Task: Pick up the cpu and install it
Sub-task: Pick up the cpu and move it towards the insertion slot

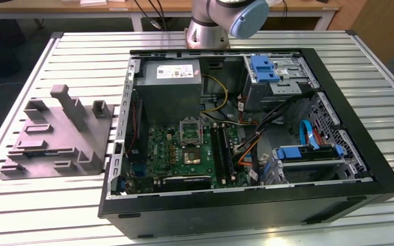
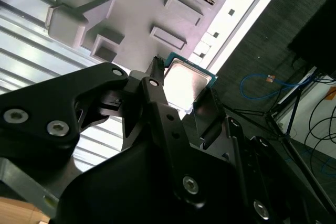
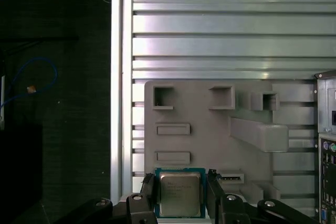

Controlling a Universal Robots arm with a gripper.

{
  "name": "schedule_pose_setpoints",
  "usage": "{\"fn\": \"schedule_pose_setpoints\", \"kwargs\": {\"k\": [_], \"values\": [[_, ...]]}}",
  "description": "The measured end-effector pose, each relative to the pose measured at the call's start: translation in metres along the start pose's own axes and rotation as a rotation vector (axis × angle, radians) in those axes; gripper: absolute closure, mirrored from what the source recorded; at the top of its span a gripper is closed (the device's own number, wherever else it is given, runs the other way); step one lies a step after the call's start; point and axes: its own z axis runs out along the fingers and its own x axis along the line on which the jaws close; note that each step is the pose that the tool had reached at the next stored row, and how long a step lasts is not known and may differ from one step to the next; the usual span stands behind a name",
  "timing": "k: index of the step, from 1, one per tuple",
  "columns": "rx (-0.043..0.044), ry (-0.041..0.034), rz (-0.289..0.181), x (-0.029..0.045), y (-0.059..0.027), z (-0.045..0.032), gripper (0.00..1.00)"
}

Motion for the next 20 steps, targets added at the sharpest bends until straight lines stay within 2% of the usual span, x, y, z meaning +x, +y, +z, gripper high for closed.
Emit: {"fn": "schedule_pose_setpoints", "kwargs": {"k": [20], "values": [[-0.0001,-0.0001,0.0,-0.005,0.0001,0.0001,0.53]]}}
